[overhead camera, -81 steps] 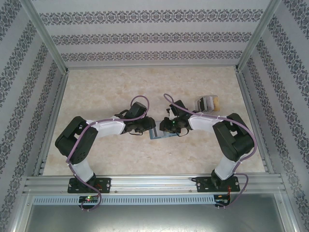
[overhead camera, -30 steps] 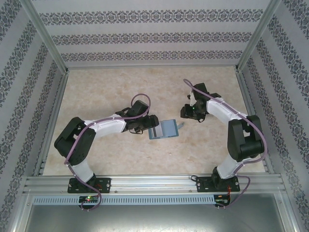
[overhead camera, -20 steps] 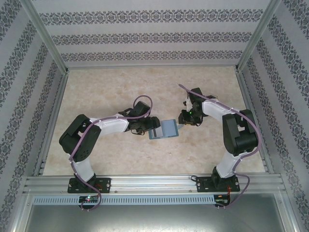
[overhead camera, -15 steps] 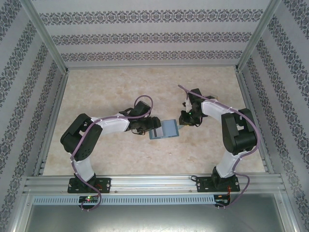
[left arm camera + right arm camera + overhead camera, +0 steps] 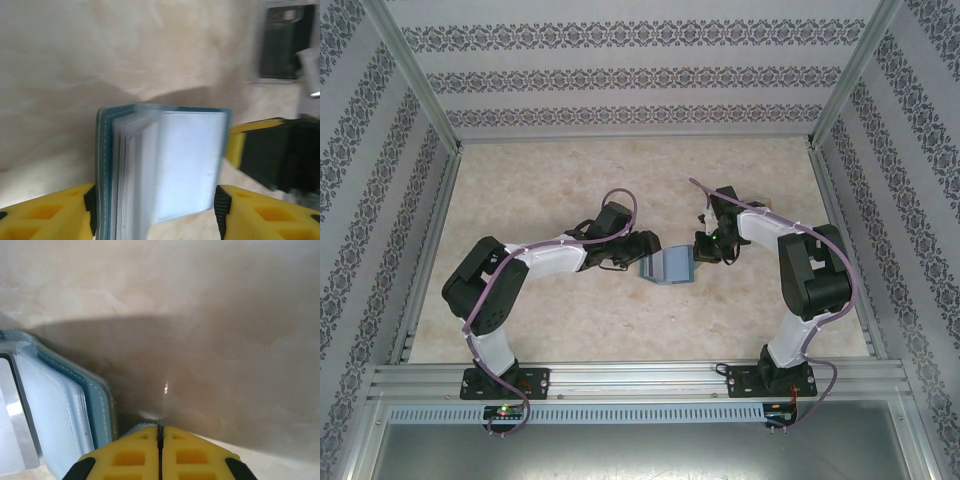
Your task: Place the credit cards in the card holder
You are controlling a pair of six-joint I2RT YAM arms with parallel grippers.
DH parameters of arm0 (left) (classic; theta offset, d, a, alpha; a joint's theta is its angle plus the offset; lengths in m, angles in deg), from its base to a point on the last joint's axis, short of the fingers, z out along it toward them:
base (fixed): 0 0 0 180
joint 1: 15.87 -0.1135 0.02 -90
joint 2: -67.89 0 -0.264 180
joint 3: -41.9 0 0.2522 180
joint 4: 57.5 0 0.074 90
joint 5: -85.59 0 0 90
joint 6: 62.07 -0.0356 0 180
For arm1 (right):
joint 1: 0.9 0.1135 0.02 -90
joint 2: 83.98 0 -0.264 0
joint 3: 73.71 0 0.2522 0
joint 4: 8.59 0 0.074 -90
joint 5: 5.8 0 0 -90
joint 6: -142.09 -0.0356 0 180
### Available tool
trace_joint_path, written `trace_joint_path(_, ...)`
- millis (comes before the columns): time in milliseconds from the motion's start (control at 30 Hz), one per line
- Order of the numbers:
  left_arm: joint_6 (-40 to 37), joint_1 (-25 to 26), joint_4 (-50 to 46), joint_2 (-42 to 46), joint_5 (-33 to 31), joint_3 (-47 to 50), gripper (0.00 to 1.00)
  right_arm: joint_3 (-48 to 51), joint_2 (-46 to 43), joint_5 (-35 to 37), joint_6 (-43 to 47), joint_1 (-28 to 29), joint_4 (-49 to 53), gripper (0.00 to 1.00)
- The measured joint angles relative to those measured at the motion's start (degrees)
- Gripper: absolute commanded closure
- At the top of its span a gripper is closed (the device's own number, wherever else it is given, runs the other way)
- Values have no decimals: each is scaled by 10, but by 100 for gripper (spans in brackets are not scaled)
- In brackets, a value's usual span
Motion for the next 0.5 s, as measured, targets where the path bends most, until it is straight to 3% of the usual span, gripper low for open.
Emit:
trace_joint_path(167, 30, 1, 55, -3, 35, 0, 39, 14, 0, -10, -2, 0, -8, 93)
trace_joint_path(500, 63, 31, 94, -111, 89, -63, 40, 42, -57, -12, -23, -9, -16, 74)
